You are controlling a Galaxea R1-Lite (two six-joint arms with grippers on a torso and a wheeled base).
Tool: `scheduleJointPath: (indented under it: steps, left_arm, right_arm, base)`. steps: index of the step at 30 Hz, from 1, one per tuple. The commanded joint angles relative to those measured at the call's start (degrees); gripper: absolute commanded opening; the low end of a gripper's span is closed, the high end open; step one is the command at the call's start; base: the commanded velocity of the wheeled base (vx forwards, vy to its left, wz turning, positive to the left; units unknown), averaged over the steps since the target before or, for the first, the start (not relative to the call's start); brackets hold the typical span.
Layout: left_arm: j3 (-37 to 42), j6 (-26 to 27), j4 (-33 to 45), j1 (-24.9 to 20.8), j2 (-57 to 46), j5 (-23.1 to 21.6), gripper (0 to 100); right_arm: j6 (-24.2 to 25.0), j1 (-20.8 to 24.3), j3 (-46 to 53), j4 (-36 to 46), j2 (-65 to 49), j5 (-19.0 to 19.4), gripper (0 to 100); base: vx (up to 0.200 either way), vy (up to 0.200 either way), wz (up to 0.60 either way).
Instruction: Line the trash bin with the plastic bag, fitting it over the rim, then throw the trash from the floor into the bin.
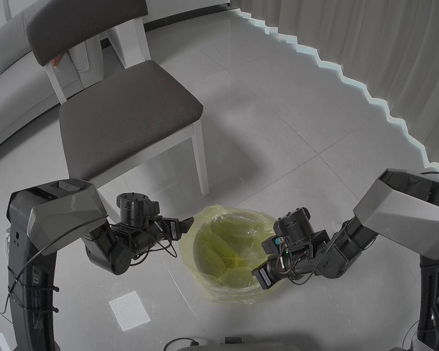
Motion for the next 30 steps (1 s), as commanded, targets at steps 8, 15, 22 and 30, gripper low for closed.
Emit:
scheduleJointPath:
  steps: [8, 15, 22, 30]
  left_arm:
    - [1.84, -0.02, -2.72, -1.43, 0.44, 0.08, 100]
    - [2.28, -0.02, -2.98, -1.34, 0.18, 0.08, 100]
    - [3.34, -0.37, -4.65, -1.69, 0.53, -0.01, 100]
    - [3.86, -0.37, -5.01, -1.69, 0.7, 0.08, 100]
  right_arm:
    - [0.42, 4.21, 7.79, -6.23, -0.64, -0.05, 0]
    - [0.68, 3.33, 7.0, -8.25, -2.31, 0.22, 0]
    - [0.24, 0.96, 2.87, -7.2, -2.4, 0.66, 100]
    - [-0.28, -2.73, -3.37, -2.27, 3.14, 0.66, 100]
  base:
    - [0.0, 0.0, 0.0]
    - [0.0, 0.0, 0.0]
    - [0.0, 0.0, 0.0]
    - [0.0, 0.0, 0.0]
